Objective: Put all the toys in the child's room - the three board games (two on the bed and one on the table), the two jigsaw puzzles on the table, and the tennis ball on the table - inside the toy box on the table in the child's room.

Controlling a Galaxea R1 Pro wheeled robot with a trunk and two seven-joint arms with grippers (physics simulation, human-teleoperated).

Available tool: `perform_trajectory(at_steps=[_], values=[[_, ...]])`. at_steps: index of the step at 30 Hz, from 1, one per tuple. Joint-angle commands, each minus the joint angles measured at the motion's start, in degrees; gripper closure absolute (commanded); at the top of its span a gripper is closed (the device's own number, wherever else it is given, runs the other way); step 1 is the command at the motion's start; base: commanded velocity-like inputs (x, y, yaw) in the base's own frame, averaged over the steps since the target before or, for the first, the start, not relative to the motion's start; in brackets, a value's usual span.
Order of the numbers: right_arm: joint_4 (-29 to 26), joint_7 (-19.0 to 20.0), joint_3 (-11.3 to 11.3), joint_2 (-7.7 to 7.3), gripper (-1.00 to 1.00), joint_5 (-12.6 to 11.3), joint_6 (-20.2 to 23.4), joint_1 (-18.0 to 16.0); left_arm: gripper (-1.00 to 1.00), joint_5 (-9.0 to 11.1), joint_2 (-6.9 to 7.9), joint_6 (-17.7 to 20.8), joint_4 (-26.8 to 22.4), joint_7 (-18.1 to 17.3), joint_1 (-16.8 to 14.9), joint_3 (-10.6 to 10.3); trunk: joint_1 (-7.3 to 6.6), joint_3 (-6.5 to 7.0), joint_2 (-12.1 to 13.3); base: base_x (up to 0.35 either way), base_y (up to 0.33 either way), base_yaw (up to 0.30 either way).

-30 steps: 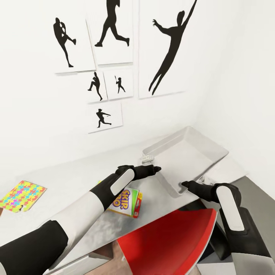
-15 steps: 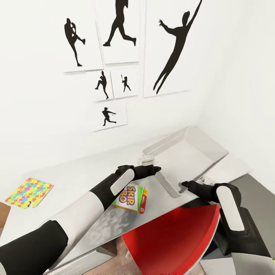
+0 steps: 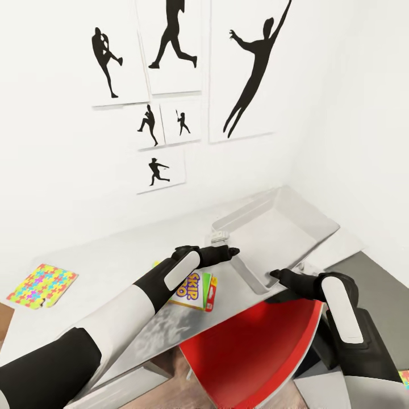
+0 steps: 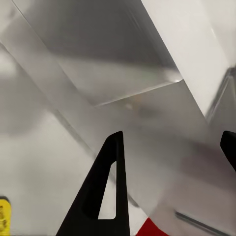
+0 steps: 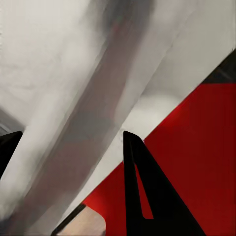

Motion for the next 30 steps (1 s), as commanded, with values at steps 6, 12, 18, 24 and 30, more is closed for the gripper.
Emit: perform_trajectory(at_steps=[6, 12, 18, 24, 30], values=[[0.04, -0.54, 0.72, -0.01, 1.0, -1.74, 0.24, -0.01, 1.0, 0.26, 0.0, -0.55, -3.36, 0.45, -0.09, -0.21, 0.02, -0.1, -0.11, -0.014, 0.013, -0.037], [0.04, -0.54, 0.72, -0.01, 1.0, -1.74, 0.24, -0.02, 1.0, 0.25, 0.0, -0.55, -3.37, 0.45, -0.09, -0.47, 0.02, -0.1, -0.11, -0.001, 0.131, -0.002], [0.04, -0.54, 0.72, 0.03, 1.0, -1.74, 0.24, -0.01, 1.0, 0.26, 0.0, -0.55, -3.37, 0.45, -0.09, -0.5, 0.02, -0.1, -0.11, 0.0, 0.03, 0.0], [0.04, -0.54, 0.72, -0.01, 1.0, -1.74, 0.24, -0.01, 1.0, 0.24, 0.0, -0.6, -3.37, 0.45, -0.09, -0.5, 0.02, -0.1, -0.11, -0.007, 0.002, 0.0], [0.08, -0.54, 0.72, 0.03, 1.0, -1.74, 0.24, -0.01, 1.0, 0.26, 0.0, -0.62, -3.37, 0.45, -0.09, -0.5, 0.02, -0.1, -0.11, -0.05, 0.0, 0.0]])
